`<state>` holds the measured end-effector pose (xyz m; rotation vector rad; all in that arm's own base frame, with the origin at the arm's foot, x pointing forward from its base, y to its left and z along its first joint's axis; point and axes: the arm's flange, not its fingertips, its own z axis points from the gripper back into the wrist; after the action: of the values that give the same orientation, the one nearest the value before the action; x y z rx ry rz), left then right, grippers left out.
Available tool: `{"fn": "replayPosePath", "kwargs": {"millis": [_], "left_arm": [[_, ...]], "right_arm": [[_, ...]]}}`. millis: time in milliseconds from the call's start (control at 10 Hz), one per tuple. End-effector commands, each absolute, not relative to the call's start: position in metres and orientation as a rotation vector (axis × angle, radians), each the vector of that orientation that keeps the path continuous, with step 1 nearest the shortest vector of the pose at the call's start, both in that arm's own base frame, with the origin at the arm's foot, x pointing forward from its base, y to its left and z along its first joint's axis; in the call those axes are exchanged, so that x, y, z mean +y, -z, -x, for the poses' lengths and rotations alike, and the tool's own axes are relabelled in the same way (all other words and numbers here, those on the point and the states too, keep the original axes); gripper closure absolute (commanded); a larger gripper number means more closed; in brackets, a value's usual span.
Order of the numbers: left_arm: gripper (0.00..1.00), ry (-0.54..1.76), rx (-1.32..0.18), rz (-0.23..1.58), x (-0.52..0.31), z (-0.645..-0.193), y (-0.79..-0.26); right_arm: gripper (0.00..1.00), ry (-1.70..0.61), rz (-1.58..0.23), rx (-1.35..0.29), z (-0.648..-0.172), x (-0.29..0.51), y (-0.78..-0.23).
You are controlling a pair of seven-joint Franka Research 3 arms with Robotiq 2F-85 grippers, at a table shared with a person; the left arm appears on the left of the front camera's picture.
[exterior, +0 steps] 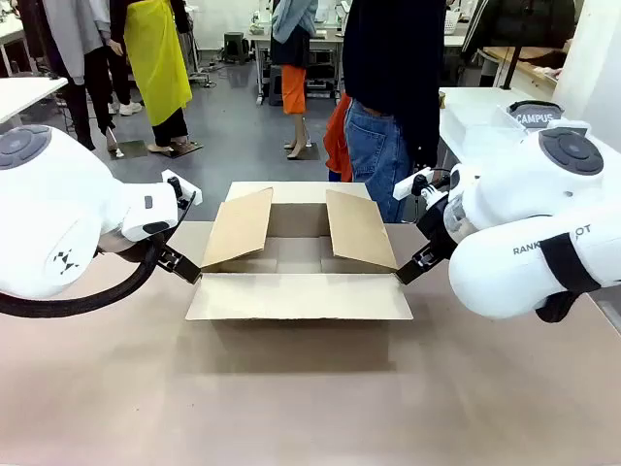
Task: Pack the gift set into the box.
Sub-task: Place both hands on the side flaps of the Package Box and spread them outward.
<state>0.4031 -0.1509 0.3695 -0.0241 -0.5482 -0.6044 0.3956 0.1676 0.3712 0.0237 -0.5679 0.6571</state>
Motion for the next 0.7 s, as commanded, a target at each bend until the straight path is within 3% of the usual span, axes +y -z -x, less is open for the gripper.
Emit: {"fn": "replayPosePath", "kwargs": {"millis": [0, 600], "left_arm": [[0.0, 0.605, -0.551, 0.024, -0.1512, -0.4031, -0.3701], [0.0, 0.605, -0.551, 0.024, -0.1512, -0.4031, -0.3701]], "right_arm": [[0.0, -0.657, -0.024, -0.568, -0.3956, 0.1676, -0.3712], [0.0, -0.657, -0.024, -0.568, -0.3956, 0.1676, -0.3712]]}}
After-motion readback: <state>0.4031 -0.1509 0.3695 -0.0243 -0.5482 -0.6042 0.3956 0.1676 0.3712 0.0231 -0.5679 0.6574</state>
